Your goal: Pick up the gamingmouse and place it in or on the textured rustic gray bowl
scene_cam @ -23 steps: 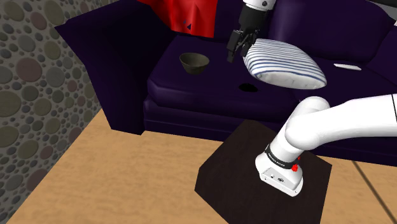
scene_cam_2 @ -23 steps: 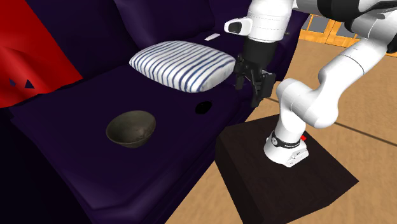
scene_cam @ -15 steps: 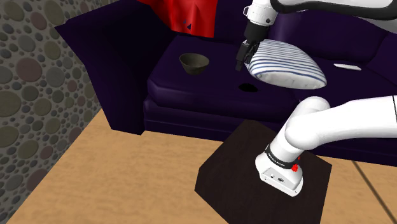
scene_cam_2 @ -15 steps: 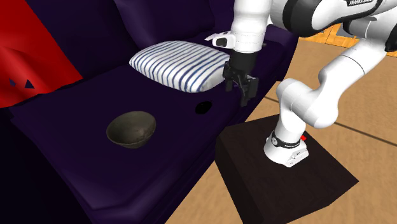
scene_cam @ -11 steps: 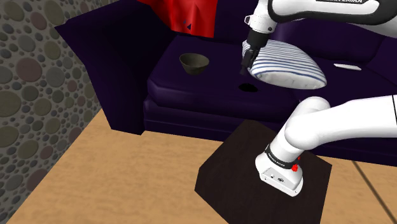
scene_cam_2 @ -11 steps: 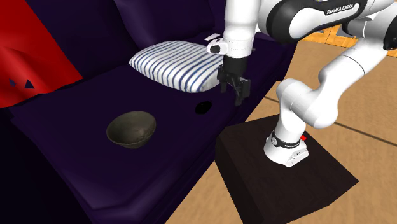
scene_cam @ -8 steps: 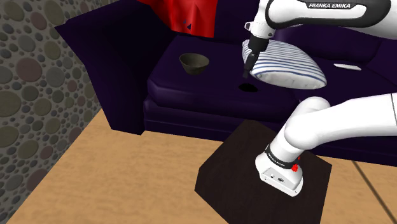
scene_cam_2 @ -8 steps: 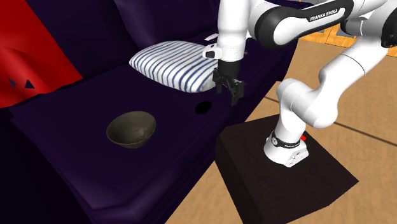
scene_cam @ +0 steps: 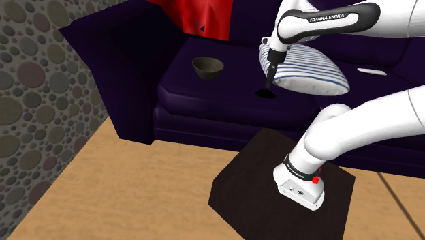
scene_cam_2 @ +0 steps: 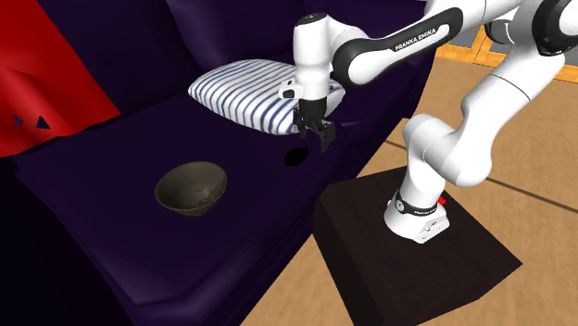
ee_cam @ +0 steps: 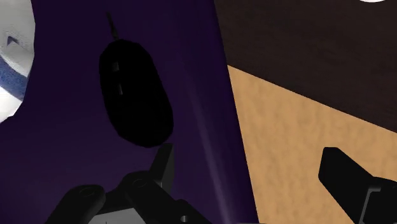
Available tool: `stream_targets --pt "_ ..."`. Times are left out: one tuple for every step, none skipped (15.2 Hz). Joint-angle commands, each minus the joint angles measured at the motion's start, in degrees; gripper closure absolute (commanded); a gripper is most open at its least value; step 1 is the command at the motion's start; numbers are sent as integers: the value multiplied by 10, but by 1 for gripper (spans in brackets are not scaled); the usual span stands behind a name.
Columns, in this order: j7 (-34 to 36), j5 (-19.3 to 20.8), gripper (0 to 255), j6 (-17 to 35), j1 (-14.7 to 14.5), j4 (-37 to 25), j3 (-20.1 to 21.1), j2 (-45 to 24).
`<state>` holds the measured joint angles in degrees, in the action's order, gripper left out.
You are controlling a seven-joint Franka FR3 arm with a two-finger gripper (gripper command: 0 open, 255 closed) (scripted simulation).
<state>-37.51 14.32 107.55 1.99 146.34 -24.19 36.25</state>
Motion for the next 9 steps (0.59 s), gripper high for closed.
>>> stream_targets --pt "-43 15 0 25 0 -3 -29 -32" --pt "-63 20 0 37 -2 -7 -44 -50" --pt "-84 24 0 50 -4 -13 -58 -70" --pt "-105 27 0 63 -7 -19 -72 -91" --pt "-126 28 0 76 -10 -26 -87 -113" --pt "-148 28 0 88 -14 -33 -101 -135" --pt "-170 26 0 101 -18 -42 -115 -159" --pt "-194 21 0 115 -23 -51 -129 -183" --pt "-203 19 0 120 -24 -55 -134 -194"
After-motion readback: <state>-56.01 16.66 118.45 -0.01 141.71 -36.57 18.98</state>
